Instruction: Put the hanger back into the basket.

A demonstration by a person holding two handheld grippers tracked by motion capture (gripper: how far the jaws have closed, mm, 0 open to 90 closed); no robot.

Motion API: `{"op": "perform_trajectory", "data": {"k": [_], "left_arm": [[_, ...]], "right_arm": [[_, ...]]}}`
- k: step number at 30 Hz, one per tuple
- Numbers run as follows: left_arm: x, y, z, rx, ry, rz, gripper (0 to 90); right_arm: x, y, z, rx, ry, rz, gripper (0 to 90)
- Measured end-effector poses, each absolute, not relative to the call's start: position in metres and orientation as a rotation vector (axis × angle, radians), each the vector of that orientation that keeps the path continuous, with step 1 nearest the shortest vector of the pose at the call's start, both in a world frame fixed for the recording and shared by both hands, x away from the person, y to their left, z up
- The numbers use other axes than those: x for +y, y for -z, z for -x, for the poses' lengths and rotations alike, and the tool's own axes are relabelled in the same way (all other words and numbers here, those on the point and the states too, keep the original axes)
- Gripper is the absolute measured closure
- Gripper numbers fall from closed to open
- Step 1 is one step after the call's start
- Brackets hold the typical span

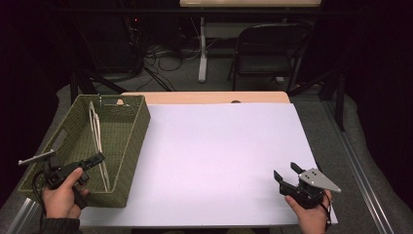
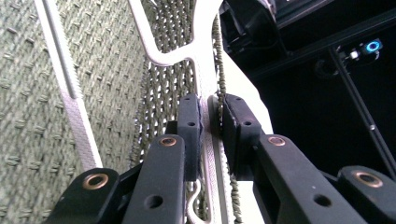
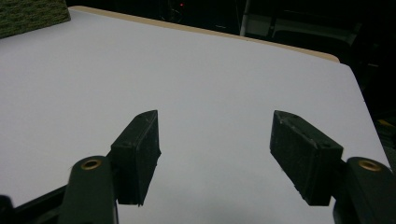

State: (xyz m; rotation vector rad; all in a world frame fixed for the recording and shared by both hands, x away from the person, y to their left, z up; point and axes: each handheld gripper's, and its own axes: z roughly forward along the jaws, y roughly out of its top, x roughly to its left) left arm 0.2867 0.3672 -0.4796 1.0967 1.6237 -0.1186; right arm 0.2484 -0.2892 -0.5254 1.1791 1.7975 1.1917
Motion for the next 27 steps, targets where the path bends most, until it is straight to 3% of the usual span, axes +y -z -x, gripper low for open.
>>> {"op": "perform_trajectory", "data": {"k": [3, 6, 27], "left_arm": [[0.368, 0.479, -0.290, 1.629, 0.124, -1.135, 77.8], [0.370, 0.476, -0.291, 1.647, 0.096, -1.152, 65.9], [0.369, 0.468, -0.294, 1.669, 0.006, -1.250, 44.5]], "right_arm": [[-0.289, 0.526, -0.248, 1.785, -1.198, -1.172, 32.9], [-0.290, 0.525, -0.245, 1.795, -1.189, -1.177, 32.9], [-0.288, 0.524, -0.245, 1.801, -1.182, -1.168, 33.0]]}}
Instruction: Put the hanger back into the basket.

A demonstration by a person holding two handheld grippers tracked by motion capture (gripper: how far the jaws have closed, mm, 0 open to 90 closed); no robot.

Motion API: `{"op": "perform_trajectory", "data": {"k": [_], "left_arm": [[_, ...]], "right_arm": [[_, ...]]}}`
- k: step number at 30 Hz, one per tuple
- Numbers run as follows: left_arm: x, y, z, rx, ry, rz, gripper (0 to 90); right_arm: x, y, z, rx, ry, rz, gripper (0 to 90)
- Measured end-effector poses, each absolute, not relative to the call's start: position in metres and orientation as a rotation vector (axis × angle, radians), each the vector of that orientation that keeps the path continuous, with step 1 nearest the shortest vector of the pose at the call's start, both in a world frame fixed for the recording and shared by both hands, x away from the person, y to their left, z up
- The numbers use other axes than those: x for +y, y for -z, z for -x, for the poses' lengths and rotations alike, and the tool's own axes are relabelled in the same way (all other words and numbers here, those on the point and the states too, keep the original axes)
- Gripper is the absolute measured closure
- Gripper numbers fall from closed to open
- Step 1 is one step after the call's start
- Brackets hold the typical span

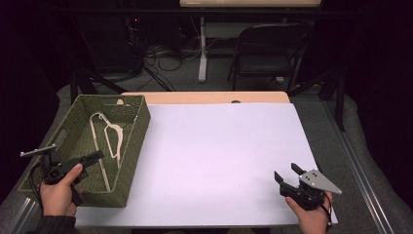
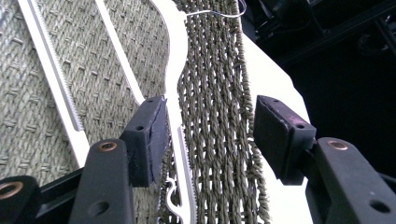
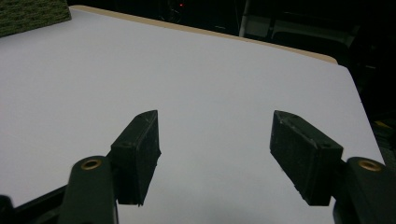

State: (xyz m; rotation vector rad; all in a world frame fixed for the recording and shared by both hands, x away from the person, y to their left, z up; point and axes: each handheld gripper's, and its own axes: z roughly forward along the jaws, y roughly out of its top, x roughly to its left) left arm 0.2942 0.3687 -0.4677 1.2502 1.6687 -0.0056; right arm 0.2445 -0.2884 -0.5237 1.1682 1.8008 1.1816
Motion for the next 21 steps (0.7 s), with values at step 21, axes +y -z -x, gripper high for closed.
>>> {"op": "perform_trajectory", "data": {"k": [21], "left_arm": [[0.343, 0.430, -0.294, 1.555, -0.349, -1.617, 41.0]], "right_arm": [[-0.287, 0.524, -0.245, 1.796, -1.184, -1.170, 32.9]]}}
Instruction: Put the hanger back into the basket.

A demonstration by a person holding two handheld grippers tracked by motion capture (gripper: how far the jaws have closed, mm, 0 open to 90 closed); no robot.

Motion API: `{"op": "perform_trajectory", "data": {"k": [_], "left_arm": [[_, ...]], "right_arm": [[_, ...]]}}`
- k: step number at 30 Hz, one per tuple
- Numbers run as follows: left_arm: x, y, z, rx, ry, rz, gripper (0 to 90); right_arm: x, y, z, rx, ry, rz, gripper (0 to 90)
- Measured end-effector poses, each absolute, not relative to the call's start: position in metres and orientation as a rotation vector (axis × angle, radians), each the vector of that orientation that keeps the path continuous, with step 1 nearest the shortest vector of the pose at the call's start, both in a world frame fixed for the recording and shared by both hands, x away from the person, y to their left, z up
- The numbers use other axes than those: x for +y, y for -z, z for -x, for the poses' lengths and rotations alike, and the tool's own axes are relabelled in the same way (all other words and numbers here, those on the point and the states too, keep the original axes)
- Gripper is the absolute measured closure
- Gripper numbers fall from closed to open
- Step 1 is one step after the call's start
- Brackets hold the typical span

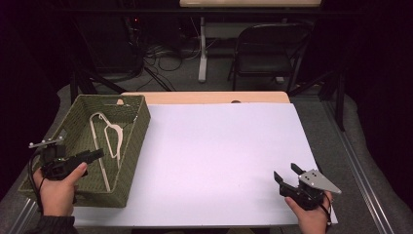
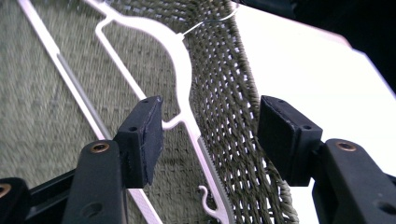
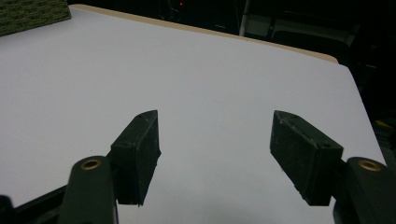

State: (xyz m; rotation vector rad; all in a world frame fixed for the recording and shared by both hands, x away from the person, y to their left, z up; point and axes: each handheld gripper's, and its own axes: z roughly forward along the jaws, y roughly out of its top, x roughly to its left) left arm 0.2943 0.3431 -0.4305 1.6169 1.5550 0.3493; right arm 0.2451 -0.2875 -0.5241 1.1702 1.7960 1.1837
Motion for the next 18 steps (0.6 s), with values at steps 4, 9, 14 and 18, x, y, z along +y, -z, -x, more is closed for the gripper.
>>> {"op": "perform_trajectory", "data": {"k": [4, 9, 14, 18], "left_arm": [[0.328, 0.420, -0.293, 1.463, -0.445, -1.744, 40.9], [0.308, 0.413, -0.289, 1.351, -0.543, -1.845, 39.4], [0.289, 0.413, -0.284, 1.238, -0.580, -1.916, 39.2], [0.272, 0.414, -0.278, 1.139, -0.610, -1.979, 40.2]], "right_arm": [[-0.287, 0.524, -0.246, 1.792, -1.188, -1.167, 32.9], [-0.287, 0.523, -0.245, 1.806, -1.178, -1.168, 32.8], [-0.287, 0.524, -0.246, 1.795, -1.189, -1.165, 32.7], [-0.287, 0.524, -0.246, 1.795, -1.188, -1.166, 32.7]]}}
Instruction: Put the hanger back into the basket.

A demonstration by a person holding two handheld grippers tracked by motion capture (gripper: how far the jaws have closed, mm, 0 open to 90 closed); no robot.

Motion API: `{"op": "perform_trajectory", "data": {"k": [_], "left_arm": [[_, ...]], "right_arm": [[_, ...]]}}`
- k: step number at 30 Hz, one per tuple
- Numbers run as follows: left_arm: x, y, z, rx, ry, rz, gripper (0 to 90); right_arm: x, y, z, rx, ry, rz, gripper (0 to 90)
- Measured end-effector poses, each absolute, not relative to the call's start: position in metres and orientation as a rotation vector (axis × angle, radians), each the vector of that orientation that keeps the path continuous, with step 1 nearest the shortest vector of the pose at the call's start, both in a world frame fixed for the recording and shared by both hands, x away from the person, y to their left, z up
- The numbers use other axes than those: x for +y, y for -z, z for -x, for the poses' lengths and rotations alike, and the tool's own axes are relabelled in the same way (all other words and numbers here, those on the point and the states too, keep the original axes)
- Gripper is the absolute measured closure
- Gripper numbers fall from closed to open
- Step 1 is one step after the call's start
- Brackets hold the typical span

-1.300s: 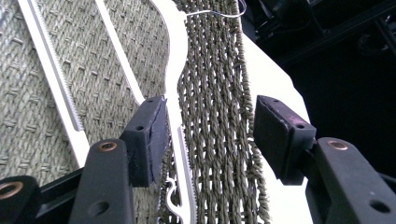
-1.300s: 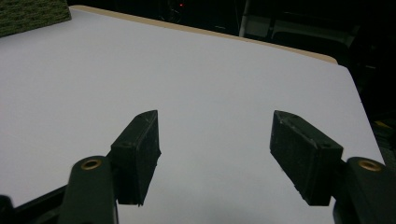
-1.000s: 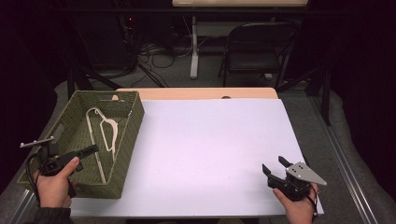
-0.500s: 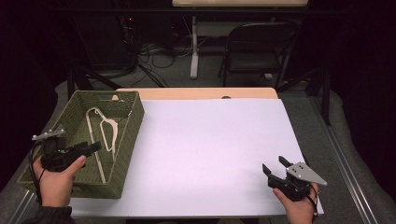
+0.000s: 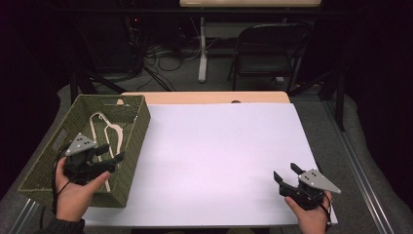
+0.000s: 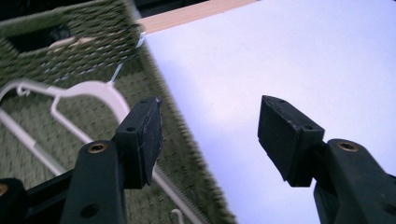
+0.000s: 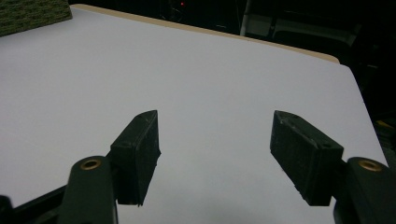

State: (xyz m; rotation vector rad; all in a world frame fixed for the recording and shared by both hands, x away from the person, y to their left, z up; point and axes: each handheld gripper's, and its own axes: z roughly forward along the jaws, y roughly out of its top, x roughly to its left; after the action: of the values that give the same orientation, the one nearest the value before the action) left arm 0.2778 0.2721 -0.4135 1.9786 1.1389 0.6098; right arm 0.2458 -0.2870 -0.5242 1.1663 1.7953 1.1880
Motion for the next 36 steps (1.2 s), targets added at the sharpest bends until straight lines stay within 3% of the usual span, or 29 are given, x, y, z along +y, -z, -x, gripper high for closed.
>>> {"op": "perform_trajectory", "data": {"k": [13, 36], "left_arm": [[0.227, 0.428, -0.264, 0.949, -0.581, -2.050, 41.1], [0.195, 0.515, -0.254, 0.874, -0.463, -2.095, 43.3]], "right_arm": [[-0.286, 0.524, -0.245, 1.807, -1.183, -1.164, 32.7], [-0.283, 0.526, -0.246, 1.828, -1.176, -1.156, 32.7]]}}
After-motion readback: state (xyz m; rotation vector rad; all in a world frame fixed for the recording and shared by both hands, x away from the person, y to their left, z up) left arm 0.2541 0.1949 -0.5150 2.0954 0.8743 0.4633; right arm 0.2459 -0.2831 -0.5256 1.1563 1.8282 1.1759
